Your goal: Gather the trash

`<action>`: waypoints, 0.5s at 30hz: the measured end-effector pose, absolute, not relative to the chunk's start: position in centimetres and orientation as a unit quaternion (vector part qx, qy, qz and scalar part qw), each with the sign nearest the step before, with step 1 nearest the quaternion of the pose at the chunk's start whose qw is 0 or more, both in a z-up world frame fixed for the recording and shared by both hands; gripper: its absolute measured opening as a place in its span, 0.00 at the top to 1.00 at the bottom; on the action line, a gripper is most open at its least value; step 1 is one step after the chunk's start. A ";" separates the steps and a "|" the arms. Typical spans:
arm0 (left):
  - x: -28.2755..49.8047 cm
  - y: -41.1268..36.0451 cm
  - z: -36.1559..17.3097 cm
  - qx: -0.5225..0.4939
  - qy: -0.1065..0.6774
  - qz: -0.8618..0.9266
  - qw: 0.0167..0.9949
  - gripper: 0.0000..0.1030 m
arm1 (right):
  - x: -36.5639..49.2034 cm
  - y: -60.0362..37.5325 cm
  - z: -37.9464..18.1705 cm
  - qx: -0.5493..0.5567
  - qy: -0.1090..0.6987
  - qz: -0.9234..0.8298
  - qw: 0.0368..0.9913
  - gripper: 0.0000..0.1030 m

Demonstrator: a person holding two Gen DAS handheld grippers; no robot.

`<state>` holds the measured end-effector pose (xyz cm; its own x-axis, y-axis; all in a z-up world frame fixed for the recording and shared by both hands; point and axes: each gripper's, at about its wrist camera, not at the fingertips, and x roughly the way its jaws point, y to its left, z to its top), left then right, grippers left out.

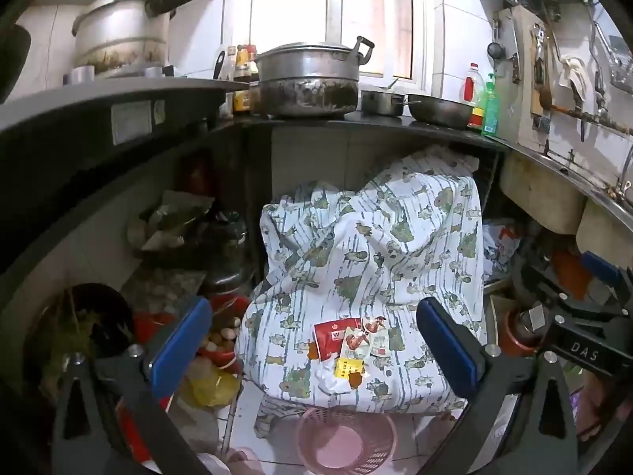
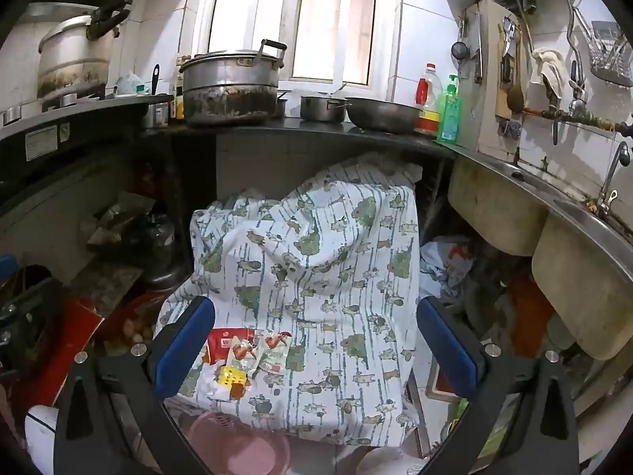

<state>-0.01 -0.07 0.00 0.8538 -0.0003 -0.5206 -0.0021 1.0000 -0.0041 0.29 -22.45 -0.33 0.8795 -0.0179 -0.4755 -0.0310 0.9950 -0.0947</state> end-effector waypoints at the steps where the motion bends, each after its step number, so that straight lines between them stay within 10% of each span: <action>1: 0.0 -0.2 0.0 -0.001 0.269 0.001 0.963 0.00 | 0.3 -22.4 -0.4 -0.048 0.246 0.007 0.968 0.00; 15: 1.6 1.5 -1.4 -0.046 0.288 0.002 0.957 0.00 | 1.1 -22.1 -1.2 -0.047 0.249 -0.005 0.967 0.00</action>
<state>1.60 1.55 -1.44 0.8344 -0.0228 -0.5506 -0.0302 0.9958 -0.0870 1.08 -22.07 -1.21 0.8762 -0.0334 -0.4807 -0.0134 0.9955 -0.0936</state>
